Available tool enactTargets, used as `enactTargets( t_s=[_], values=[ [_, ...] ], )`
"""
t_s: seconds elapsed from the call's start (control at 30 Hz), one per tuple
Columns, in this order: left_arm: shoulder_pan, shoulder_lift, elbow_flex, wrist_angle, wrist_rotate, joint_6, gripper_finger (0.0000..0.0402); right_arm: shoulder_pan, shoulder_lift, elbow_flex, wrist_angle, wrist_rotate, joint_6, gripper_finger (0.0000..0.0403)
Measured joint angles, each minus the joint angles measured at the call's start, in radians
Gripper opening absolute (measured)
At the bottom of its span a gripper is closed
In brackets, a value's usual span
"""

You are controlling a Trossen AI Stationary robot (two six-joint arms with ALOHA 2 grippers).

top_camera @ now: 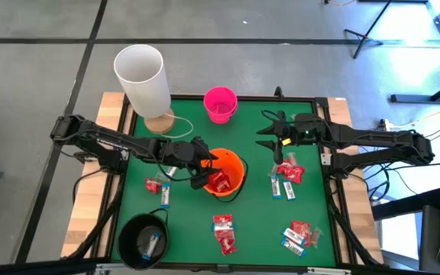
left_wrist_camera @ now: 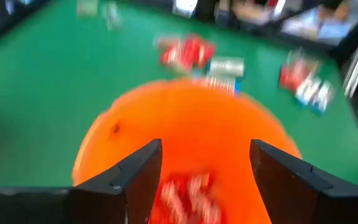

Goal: Sort candy
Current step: Put the red candy into the orange bucket

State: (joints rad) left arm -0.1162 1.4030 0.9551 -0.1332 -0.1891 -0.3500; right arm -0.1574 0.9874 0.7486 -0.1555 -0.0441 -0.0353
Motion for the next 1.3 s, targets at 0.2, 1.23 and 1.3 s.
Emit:
enactTargets(
  t_s=[0.2, 1.23, 1.3],
  values=[
    [-0.004, -0.053, 0.221, -0.66, -0.056, -0.174, 0.0235, 0.0, 0.0, 0.0, -0.004, 0.0, 0.0, 0.0165],
    [-0.35, -0.059, -0.17, -0.948, 0.052, -0.826, 0.0236, 0.0, 0.0, 0.0, 0.028, 0.0, 0.001, 0.0165],
    [-0.353, -0.059, -0.194, -0.915, 0.051, -0.826, 0.0236, 0.0, 0.0, 0.0, 0.027, 0.0, 0.001, 0.0165]
  ],
)
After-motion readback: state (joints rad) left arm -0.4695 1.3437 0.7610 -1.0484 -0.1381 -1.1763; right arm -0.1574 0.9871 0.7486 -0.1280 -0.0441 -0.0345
